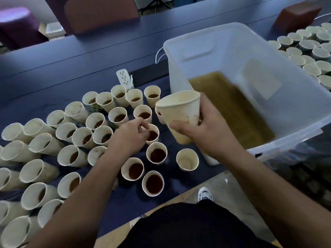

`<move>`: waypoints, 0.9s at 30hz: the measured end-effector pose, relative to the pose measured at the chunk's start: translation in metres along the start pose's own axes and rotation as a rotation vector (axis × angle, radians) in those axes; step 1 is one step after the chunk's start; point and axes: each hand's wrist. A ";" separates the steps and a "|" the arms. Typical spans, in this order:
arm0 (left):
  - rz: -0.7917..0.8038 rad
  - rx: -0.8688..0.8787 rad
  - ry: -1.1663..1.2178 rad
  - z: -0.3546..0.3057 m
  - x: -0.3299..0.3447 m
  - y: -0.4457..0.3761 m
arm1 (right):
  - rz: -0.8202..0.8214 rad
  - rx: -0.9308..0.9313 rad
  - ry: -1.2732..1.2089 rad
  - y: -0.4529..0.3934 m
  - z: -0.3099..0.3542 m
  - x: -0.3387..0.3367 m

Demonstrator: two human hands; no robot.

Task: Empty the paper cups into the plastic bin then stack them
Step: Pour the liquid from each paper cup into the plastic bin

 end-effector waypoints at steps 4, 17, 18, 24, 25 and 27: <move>0.164 -0.056 -0.209 0.016 0.010 0.009 | 0.077 0.099 0.049 0.003 -0.042 0.032; 0.283 -0.068 -0.298 0.028 0.036 0.006 | 0.036 0.240 0.198 -0.034 -0.117 0.065; 0.290 -0.061 -0.303 0.027 0.037 0.006 | 0.040 0.261 0.216 -0.037 -0.120 0.067; 0.302 -0.022 -0.342 0.028 0.043 0.001 | 0.180 0.404 0.315 -0.047 -0.130 0.066; 0.305 -0.022 -0.344 0.028 0.044 -0.001 | 0.214 0.418 0.330 -0.048 -0.130 0.064; 0.324 -0.013 -0.365 0.029 0.047 -0.004 | 0.265 0.436 0.357 -0.051 -0.128 0.060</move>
Point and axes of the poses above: each hand's wrist, its own y-axis away from the middle knuckle, its own x-axis out of the palm, z = x × y, and after that the axes turned 11 degrees about -z, right-handed
